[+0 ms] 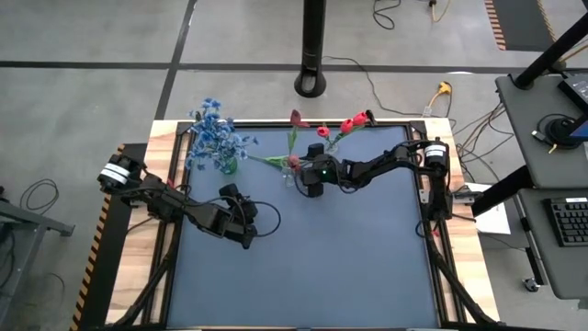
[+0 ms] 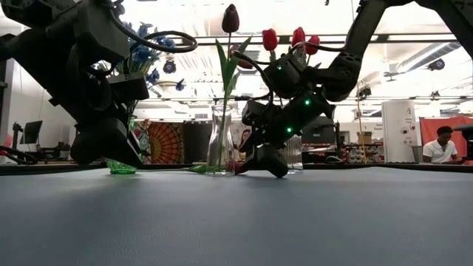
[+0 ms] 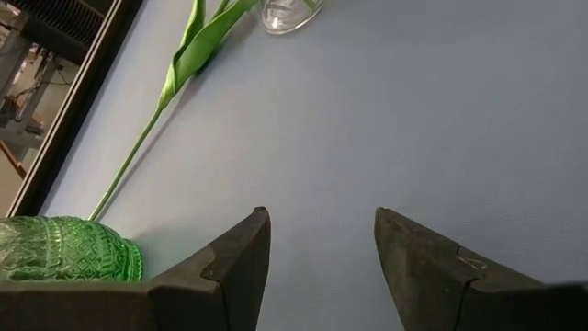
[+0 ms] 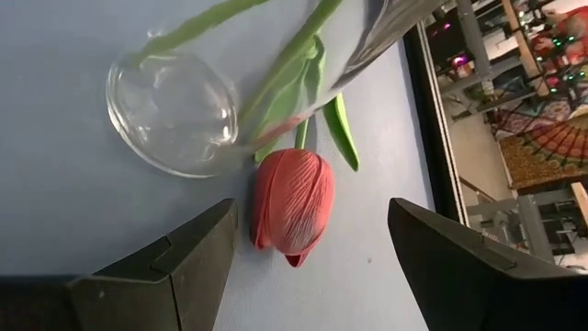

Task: Sort flowers into vase by color
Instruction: Put the dark red tulip into the bottom transparent vase

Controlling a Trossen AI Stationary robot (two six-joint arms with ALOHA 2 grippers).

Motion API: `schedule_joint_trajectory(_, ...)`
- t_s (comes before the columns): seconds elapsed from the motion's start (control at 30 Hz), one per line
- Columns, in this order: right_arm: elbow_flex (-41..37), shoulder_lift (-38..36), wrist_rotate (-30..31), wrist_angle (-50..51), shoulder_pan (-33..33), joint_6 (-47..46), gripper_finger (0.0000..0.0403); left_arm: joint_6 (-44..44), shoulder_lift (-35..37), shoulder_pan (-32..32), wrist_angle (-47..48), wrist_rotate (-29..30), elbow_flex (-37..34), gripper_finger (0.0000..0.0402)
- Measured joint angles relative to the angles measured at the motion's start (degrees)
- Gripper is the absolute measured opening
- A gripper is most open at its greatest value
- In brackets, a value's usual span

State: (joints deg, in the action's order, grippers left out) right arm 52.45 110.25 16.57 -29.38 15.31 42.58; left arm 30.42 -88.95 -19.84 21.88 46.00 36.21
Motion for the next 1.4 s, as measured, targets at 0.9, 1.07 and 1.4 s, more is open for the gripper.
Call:
schedule_joint_trajectory(0.9,5.3,-0.1,-0.1,13.6,-1.3,-7.1,0.0203,0.2,0.0,0.0,0.0,0.0,0.0,0.0180)
schedule_joint_trajectory(1.07,5.3,-0.1,-0.5,12.7,-1.2,-8.1,0.0196,0.2,0.0,0.0,0.0,0.0,0.0,0.0180)
schedule_joint_trajectory(1.4,5.3,-0.1,-0.5,12.3,-0.9,-9.8,0.0176,0.2,0.0,0.0,0.0,0.0,0.0,0.0180)
